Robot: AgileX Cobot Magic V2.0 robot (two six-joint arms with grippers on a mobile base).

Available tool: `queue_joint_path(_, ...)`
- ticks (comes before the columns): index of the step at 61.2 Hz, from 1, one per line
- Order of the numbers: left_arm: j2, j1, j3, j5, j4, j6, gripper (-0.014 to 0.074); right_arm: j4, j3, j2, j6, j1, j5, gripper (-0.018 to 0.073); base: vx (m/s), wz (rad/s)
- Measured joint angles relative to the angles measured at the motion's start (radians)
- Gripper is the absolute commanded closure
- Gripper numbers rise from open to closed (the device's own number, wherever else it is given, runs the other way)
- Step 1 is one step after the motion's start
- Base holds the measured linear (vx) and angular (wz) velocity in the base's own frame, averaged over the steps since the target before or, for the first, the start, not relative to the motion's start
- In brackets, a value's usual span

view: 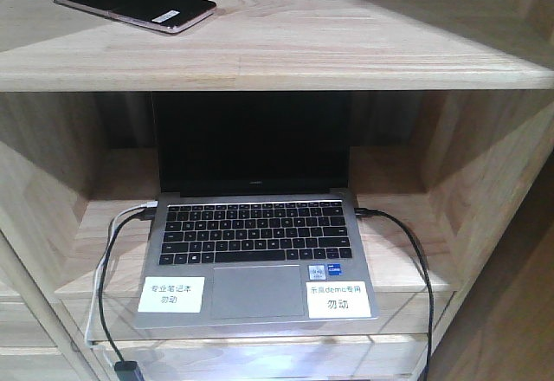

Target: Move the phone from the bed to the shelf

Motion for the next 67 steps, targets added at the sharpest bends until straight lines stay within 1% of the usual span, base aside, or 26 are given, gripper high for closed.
queue_joint_path(8, 0.0, 0.0, 0.0, 0.0, 0.0, 0.0, 0.0596, 0.012, 0.073, -0.008, 0.0, 0.0, -0.032, 0.0564, 0.0, 0.0)
queue_joint_path(14, 0.0, 0.0, 0.0, 0.0, 0.0, 0.0, 0.0596, 0.024, 0.128, -0.008, 0.0, 0.0, -0.088, 0.0564, 0.0, 0.0)
queue_joint_path(24, 0.0, 0.0, 0.0, 0.0, 0.0, 0.0, 0.0596, 0.033, 0.145, -0.008, 0.0, 0.0, -0.156, 0.0564, 0.0, 0.0)
queue_joint_path(67, 0.0, 0.0, 0.0, 0.0, 0.0, 0.0, 0.0596, 0.033, 0.145, -0.008, 0.0, 0.0, -0.166, 0.0564, 0.0, 0.0)
